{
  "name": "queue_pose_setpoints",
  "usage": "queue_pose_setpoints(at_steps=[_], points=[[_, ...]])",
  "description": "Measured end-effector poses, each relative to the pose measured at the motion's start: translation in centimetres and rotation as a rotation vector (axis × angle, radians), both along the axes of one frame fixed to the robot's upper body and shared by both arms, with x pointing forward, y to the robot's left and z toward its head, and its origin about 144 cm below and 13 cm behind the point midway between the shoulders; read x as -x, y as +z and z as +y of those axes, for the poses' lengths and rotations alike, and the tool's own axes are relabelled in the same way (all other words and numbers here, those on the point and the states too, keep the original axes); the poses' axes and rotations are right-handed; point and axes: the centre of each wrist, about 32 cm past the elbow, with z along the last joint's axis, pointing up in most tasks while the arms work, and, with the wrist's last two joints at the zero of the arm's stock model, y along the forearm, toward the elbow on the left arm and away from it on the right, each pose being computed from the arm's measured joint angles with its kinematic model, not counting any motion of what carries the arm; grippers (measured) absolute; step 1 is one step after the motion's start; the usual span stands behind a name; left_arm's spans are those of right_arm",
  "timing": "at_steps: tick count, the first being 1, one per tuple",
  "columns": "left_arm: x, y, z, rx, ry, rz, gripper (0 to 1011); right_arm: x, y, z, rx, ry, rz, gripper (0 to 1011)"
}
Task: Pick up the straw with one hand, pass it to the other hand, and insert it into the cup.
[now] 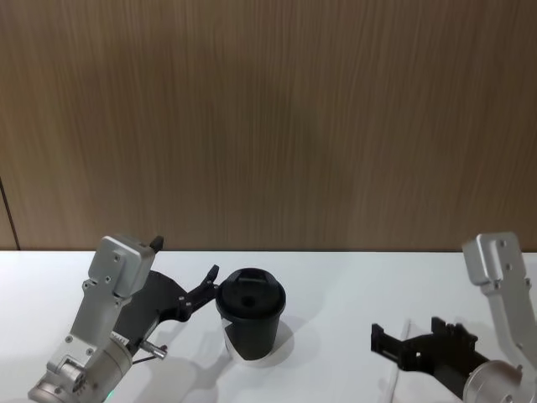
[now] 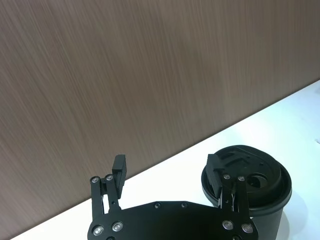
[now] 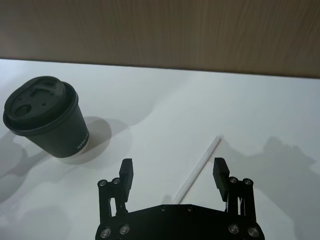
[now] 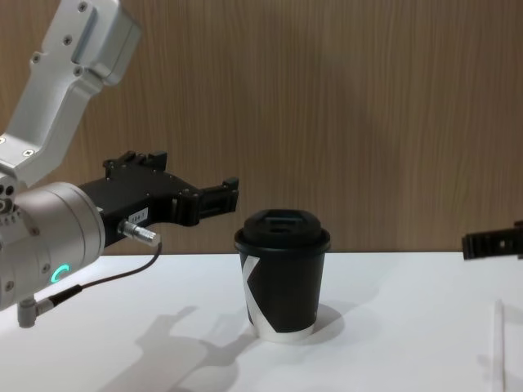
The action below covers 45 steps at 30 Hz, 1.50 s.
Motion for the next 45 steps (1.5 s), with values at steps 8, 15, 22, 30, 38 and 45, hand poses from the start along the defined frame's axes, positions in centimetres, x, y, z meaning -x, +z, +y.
queue_pose_setpoints(at_steps=[8,15,22,30,38,45], points=[[0.0,0.0,0.0,0.0,0.0,0.0,1003,-0.1,-0.5,0.6,-0.015,-0.014,0.063,1001],[0.0,0.0,0.0,0.0,0.0,0.0,1003,-0.4,-1.1,1.2,-0.009,-0.023,0.088,1001],[0.0,0.0,0.0,0.0,0.0,0.0,1003,-0.9,-2.0,1.7,0.017,-0.037,0.078,1001],[0.0,0.0,0.0,0.0,0.0,0.0,1003,-1.9,-3.2,2.4,0.051,-0.054,0.056,1001],[0.0,0.0,0.0,0.0,0.0,0.0,1004,-2.7,-4.0,2.7,0.074,-0.072,0.046,1001],[0.0,0.0,0.0,0.0,0.0,0.0,1003,-3.3,-4.7,2.8,0.091,-0.092,0.048,1001]])
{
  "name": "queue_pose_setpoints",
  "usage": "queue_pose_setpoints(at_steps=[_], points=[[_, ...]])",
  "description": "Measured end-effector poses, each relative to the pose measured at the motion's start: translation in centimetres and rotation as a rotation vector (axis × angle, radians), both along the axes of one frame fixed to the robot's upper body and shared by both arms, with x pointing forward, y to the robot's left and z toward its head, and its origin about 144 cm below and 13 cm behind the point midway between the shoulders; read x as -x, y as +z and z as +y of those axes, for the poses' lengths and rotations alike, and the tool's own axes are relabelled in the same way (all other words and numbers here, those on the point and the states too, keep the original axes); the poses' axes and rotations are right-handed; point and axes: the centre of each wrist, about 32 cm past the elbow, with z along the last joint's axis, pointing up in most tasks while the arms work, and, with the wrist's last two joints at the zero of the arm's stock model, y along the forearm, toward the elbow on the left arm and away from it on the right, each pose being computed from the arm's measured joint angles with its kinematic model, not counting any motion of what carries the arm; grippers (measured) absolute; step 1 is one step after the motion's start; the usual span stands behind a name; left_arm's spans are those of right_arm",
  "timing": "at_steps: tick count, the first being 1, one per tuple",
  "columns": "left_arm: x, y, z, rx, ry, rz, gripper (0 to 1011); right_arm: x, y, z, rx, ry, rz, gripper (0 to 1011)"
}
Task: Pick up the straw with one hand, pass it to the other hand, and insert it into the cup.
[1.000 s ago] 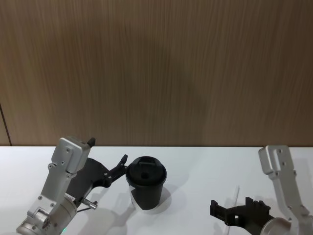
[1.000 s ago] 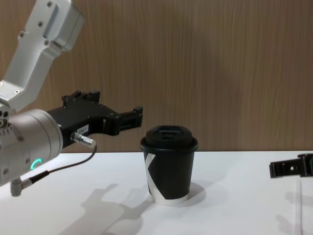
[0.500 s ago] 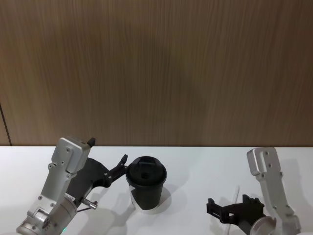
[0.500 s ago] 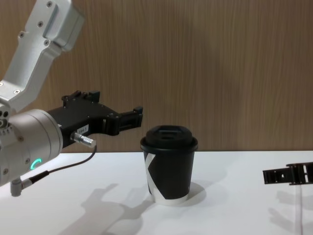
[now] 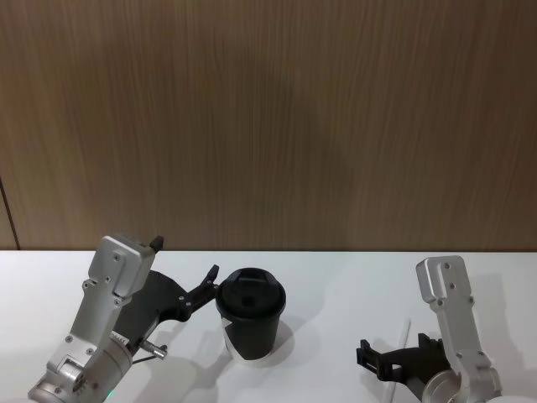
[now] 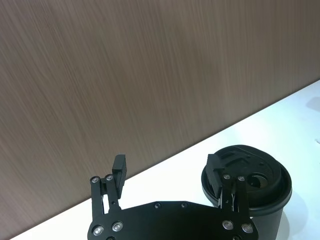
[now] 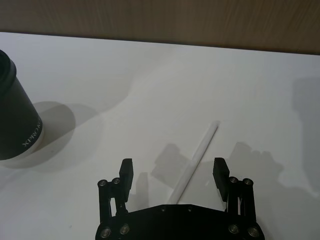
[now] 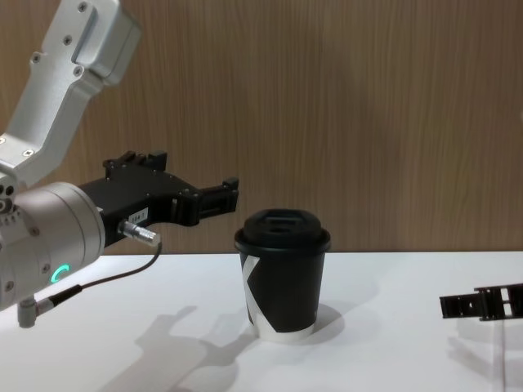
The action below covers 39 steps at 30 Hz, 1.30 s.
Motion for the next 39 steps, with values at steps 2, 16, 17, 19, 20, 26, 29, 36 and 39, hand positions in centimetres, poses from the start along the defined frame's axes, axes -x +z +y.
queue_pose_setpoints(at_steps=[2,16,17,19,20,26,29,36,39], points=[[0.0,0.0,0.0,0.0,0.0,0.0,1003,-0.2,-0.2,0.0,0.005,-0.007,0.002,1001],[0.0,0.0,0.0,0.0,0.0,0.0,1003,-1.2,-0.8,-0.6,0.02,-0.05,0.022,1001],[0.0,0.0,0.0,0.0,0.0,0.0,1003,-1.2,-0.8,-0.7,0.02,-0.052,0.024,1001],[0.0,0.0,0.0,0.0,0.0,0.0,1003,-1.3,-0.8,-0.7,0.022,-0.054,0.026,1001],[0.0,0.0,0.0,0.0,0.0,0.0,1003,-1.3,-0.8,-0.8,0.023,-0.057,0.029,1001],[0.0,0.0,0.0,0.0,0.0,0.0,1004,-1.4,-0.9,-1.0,0.027,-0.062,0.041,1001],[0.0,0.0,0.0,0.0,0.0,0.0,1003,-1.4,-0.9,-1.1,0.029,-0.062,0.045,1001],[0.0,0.0,0.0,0.0,0.0,0.0,1003,-1.2,-0.7,-1.5,0.032,-0.056,0.055,1001],[0.0,0.0,0.0,0.0,0.0,0.0,1003,-1.0,-0.5,-1.6,0.032,-0.05,0.056,1001]])
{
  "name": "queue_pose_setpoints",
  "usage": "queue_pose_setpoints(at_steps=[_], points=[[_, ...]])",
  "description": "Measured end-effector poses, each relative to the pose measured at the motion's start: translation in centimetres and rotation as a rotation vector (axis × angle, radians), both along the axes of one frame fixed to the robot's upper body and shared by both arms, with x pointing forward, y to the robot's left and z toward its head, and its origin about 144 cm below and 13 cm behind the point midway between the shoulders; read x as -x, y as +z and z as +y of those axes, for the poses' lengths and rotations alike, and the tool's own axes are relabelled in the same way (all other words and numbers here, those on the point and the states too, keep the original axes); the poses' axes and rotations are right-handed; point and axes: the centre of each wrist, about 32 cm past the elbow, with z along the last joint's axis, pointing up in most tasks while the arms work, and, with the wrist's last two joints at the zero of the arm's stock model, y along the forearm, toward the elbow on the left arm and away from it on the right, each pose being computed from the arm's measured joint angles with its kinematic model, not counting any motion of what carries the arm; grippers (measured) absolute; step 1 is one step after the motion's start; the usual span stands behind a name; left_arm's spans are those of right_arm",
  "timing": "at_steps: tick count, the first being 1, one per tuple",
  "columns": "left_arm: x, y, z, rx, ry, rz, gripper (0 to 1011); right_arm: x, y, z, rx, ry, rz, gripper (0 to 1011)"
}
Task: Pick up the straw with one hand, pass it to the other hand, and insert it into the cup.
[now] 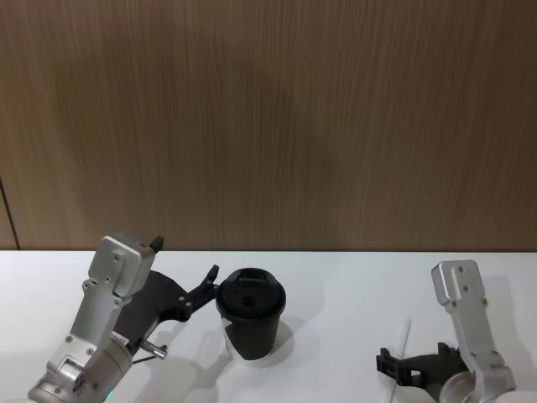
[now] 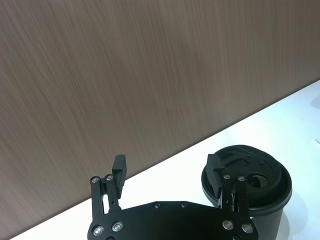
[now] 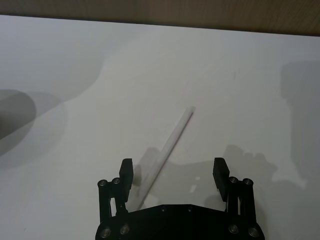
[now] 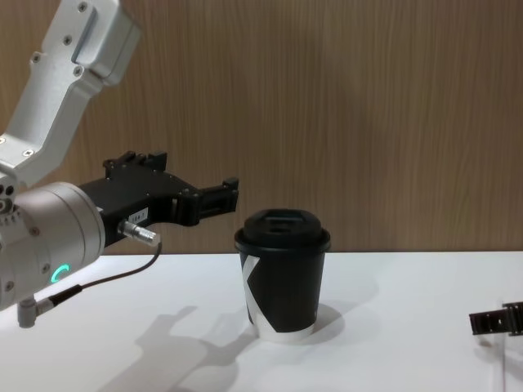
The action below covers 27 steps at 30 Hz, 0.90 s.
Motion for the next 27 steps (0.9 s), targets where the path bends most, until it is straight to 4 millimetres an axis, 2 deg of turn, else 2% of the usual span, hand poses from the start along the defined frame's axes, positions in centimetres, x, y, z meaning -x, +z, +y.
queue_pose_setpoints(at_steps=[27], points=[[0.0,0.0,0.0,0.0,0.0,0.0,1003,1.8,0.7,0.1,-0.004,0.053,0.029,1001]])
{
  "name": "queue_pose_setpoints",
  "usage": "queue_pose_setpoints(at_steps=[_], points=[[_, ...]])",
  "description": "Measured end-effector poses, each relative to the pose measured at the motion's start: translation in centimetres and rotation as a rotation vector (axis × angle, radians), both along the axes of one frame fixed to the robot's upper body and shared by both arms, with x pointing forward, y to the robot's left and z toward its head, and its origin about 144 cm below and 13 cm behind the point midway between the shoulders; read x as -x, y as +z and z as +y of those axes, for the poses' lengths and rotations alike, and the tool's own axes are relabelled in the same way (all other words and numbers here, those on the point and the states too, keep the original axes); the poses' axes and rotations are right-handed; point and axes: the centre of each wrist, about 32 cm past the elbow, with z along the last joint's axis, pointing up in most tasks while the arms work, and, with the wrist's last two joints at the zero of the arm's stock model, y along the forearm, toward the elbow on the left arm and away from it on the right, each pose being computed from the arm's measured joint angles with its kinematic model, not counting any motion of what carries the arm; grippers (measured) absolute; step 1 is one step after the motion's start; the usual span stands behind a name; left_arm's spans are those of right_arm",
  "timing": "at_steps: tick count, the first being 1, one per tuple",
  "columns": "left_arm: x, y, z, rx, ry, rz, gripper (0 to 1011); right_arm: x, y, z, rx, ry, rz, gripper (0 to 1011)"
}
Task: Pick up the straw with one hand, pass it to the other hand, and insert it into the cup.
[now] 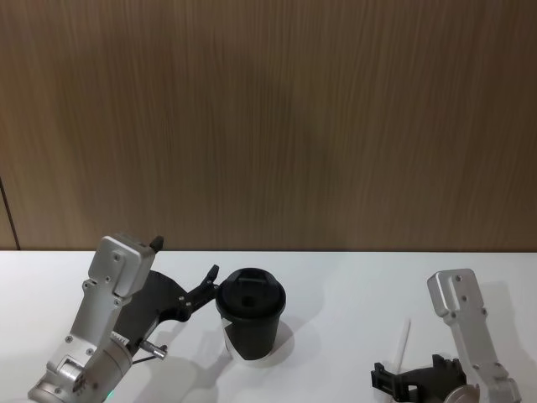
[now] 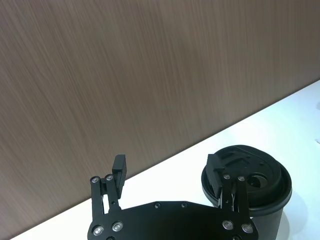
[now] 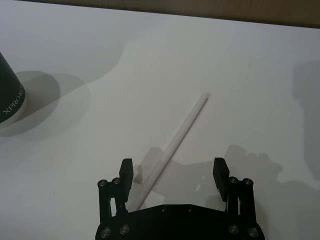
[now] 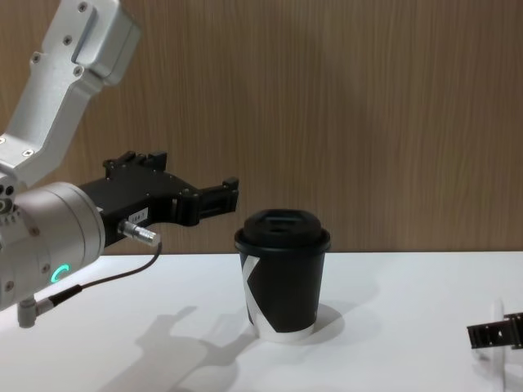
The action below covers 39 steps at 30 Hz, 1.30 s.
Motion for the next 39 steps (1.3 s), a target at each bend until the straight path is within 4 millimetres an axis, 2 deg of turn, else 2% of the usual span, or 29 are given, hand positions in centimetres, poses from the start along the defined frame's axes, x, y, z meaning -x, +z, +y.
queue_pose_setpoints(at_steps=[15,19,24,25,27,29,34,36,39], points=[[0.0,0.0,0.0,0.0,0.0,0.0,1003,0.11,-0.21,0.19,0.006,0.009,0.009,1001],[0.0,0.0,0.0,0.0,0.0,0.0,1003,0.11,-0.27,0.2,0.006,0.01,0.011,946],[0.0,0.0,0.0,0.0,0.0,0.0,1003,0.08,-0.34,0.17,0.007,0.012,0.013,811],[0.0,0.0,0.0,0.0,0.0,0.0,1003,0.08,-0.35,0.17,0.007,0.013,0.013,811],[0.0,0.0,0.0,0.0,0.0,0.0,1003,0.08,-0.37,0.16,0.008,0.014,0.014,713],[0.0,0.0,0.0,0.0,0.0,0.0,1004,0.08,-0.39,0.13,0.009,0.017,0.015,675],[0.0,0.0,0.0,0.0,0.0,0.0,1003,0.19,-0.53,0.05,0.013,0.027,0.021,490],[0.0,0.0,0.0,0.0,0.0,0.0,1003,0.23,-0.57,0.02,0.015,0.029,0.022,448],[0.0,0.0,0.0,0.0,0.0,0.0,1003,0.37,-0.64,-0.04,0.019,0.037,0.028,309]])
